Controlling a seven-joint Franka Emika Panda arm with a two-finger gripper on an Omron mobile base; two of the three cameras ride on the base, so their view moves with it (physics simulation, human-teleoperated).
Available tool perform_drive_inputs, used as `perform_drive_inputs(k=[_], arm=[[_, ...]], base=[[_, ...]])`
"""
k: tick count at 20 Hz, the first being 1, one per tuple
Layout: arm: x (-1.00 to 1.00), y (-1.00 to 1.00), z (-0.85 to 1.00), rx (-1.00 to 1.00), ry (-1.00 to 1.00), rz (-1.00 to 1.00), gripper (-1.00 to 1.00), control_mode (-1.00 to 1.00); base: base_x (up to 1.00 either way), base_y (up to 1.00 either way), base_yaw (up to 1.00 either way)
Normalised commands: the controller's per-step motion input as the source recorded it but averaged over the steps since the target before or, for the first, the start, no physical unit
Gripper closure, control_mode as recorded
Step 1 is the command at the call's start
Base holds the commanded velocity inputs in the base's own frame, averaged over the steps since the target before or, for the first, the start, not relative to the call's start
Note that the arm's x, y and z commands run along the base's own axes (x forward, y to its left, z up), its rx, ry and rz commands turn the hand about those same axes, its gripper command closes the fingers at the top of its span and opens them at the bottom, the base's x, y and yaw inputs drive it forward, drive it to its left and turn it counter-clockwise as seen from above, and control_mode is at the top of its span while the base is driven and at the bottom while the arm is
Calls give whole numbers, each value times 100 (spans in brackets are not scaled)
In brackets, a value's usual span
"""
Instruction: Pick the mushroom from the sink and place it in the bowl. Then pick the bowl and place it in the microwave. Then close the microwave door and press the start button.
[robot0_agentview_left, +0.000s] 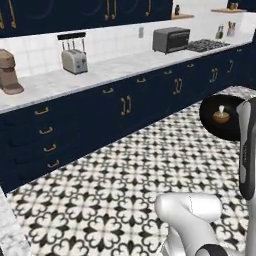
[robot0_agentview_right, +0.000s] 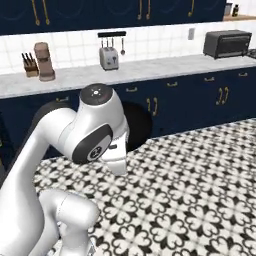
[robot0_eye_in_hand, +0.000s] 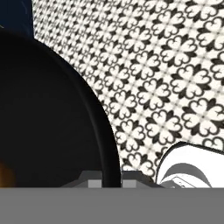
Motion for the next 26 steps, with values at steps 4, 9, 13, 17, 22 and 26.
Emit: perform_drive_inputs(k=[4,9,13,17,22,26], arm=[[0,0,0,0,0,0,100,100],[0,0,0,0,0,0,100,100],[0,0,0,0,0,0,100,100],[0,0,0,0,0,0,100,100],[0,0,0,0,0,0,100,100],[0,0,0,0,0,0,100,100]], base=[[14,-56,-92],[5,-76,-81],[19,-74,-73],[98,-55,-44],[100,-8,-38],[100,-20,-28]])
